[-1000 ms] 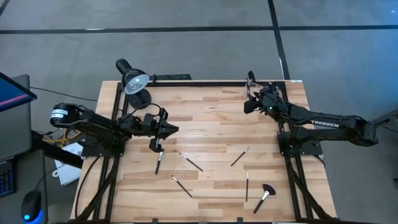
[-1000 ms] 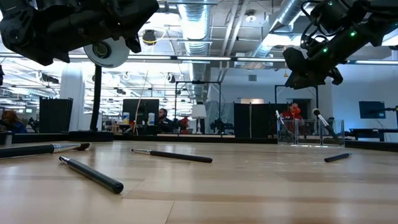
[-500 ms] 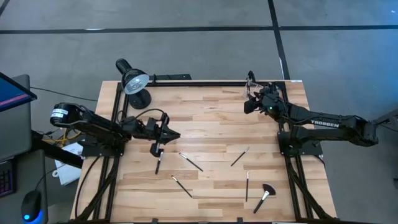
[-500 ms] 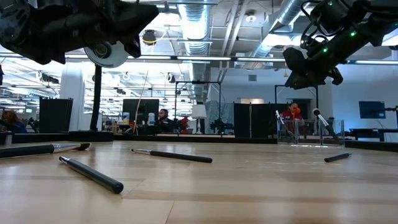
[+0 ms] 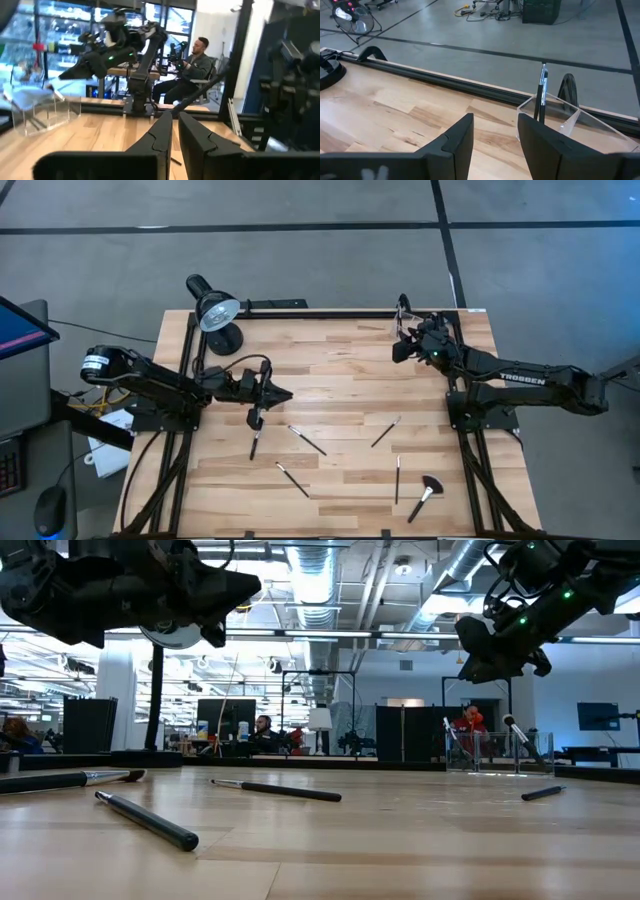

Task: Sort items
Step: Put the powder brush into the transparent organizer

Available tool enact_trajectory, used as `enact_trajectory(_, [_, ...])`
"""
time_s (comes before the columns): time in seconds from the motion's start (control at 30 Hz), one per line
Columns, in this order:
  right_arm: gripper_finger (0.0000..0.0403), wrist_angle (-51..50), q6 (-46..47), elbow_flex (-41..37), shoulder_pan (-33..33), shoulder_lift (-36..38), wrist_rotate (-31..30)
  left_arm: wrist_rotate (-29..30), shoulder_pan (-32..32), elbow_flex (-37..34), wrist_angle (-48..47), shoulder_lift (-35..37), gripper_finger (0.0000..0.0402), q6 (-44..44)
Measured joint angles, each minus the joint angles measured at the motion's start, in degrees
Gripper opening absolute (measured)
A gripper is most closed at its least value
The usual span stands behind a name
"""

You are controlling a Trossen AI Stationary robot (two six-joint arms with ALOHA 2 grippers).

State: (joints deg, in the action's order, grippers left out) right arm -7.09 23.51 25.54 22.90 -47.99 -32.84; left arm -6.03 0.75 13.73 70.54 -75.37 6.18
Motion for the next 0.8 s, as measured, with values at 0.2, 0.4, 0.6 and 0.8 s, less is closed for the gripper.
enact_trajectory(0.2, [0.0141, 0.0, 0.0, 0.0, 0.0, 0.0, 0.0, -1.8, 2.4, 6.1, -23.7, 0.0, 0.003, 3.3])
enact_trajectory(0.4, [0.0144, 0.0, 0.0, 0.0, 0.0, 0.0, 0.0, 9.8, 7.8, 18.8, -56.8, 0.3, 0.003, -1.1])
enact_trajectory(0.6, [0.0145, 0.0, 0.0, 0.0, 0.0, 0.0, 0.0, 13.4, 9.2, 25.5, -68.6, 0.4, 0.0044, 6.6])
enact_trajectory(0.8, [0.0141, 0.0, 0.0, 0.0, 0.0, 0.0, 0.0, 24.1, 11.2, 28.7, -92.0, 0.8, 0.0087, 22.9])
